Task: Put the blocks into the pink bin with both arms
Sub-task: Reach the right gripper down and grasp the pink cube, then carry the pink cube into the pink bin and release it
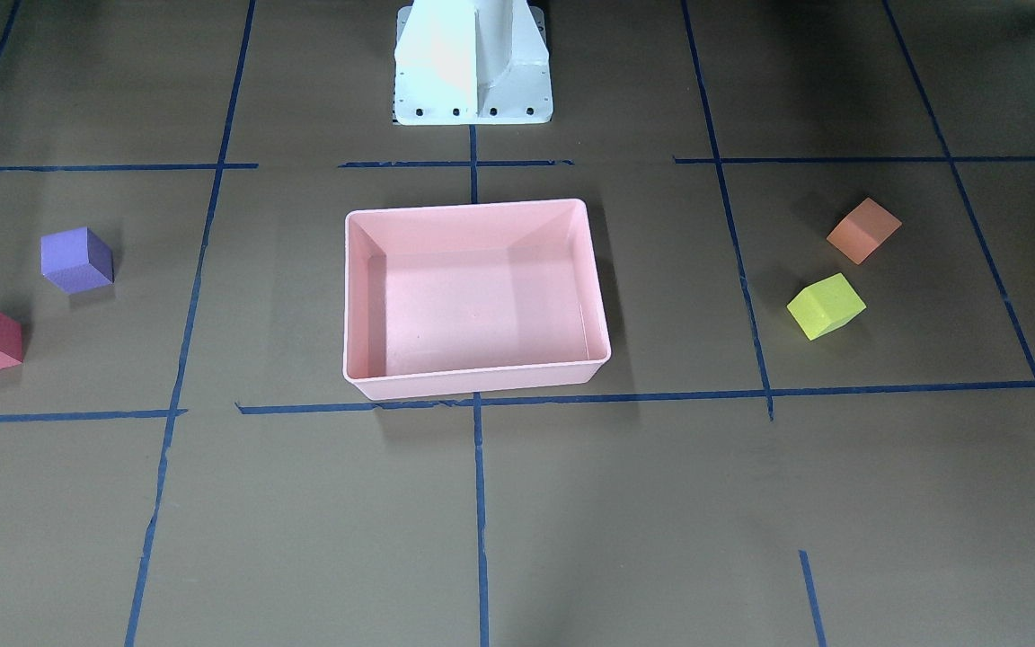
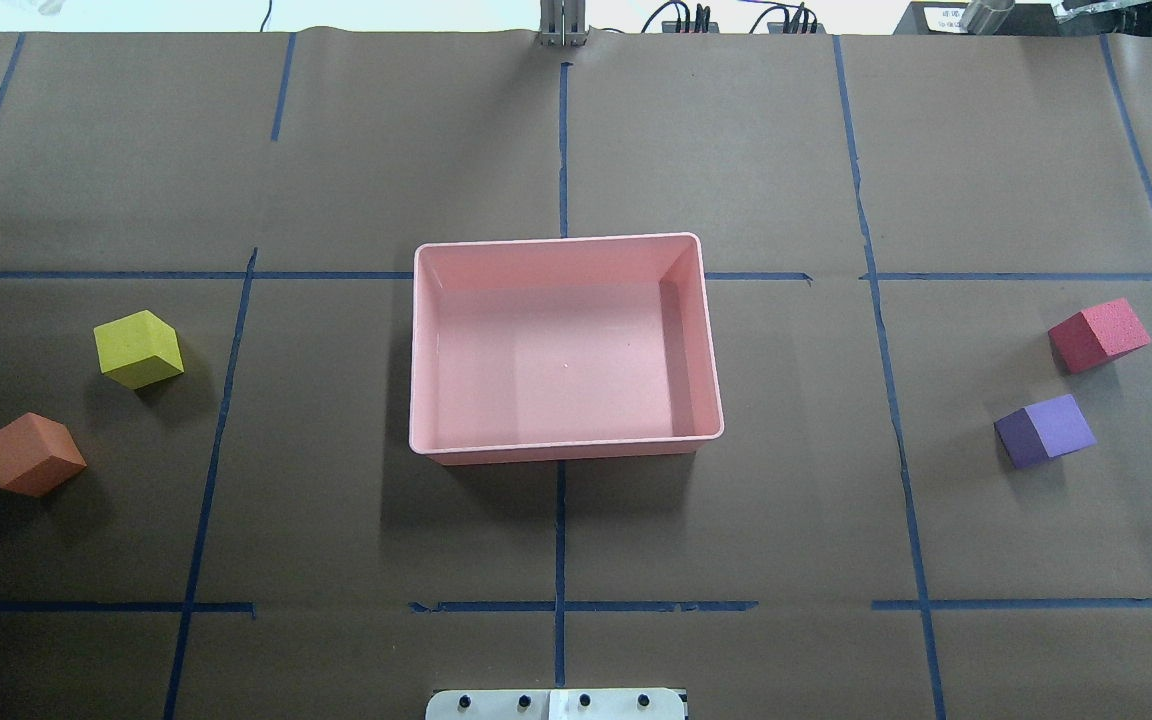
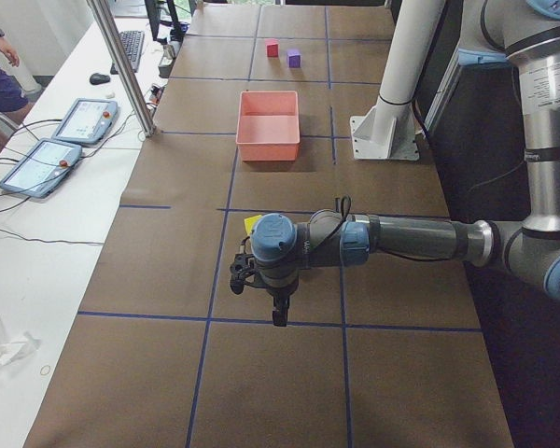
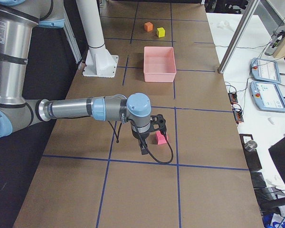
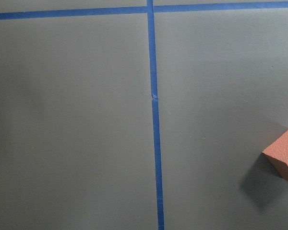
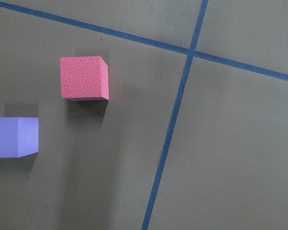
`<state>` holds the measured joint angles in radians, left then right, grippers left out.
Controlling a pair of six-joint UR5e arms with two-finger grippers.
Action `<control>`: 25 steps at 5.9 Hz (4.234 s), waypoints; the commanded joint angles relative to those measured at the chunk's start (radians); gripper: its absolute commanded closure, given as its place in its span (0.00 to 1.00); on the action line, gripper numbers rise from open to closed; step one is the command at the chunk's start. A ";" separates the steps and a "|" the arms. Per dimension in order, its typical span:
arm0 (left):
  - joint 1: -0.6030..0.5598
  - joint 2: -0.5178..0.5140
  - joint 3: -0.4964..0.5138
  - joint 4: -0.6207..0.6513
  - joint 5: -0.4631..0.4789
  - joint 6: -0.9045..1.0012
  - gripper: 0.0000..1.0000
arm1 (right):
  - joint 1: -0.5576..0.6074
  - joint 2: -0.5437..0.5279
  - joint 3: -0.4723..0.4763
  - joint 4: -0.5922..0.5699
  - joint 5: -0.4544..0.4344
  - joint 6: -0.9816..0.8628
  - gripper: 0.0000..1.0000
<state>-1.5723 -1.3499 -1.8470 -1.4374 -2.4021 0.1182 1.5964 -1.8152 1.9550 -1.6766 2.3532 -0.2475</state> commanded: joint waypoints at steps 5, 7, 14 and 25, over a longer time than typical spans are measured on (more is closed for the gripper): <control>0.002 0.003 -0.029 0.009 -0.002 0.000 0.00 | -0.364 0.262 -0.193 0.249 -0.059 0.369 0.00; 0.000 0.003 -0.031 0.008 -0.003 0.000 0.00 | -0.433 0.266 -0.310 0.354 -0.103 0.387 0.00; 0.002 0.003 -0.032 0.008 -0.003 0.000 0.00 | -0.523 0.323 -0.430 0.357 -0.166 0.392 0.43; 0.017 -0.101 -0.060 -0.061 -0.012 -0.009 0.00 | -1.104 1.100 -0.226 -0.094 -0.506 1.682 0.00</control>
<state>-1.5616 -1.4390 -1.9157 -1.4665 -2.4137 0.1101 0.5178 -0.7327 1.7361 -1.7650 1.8817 1.4100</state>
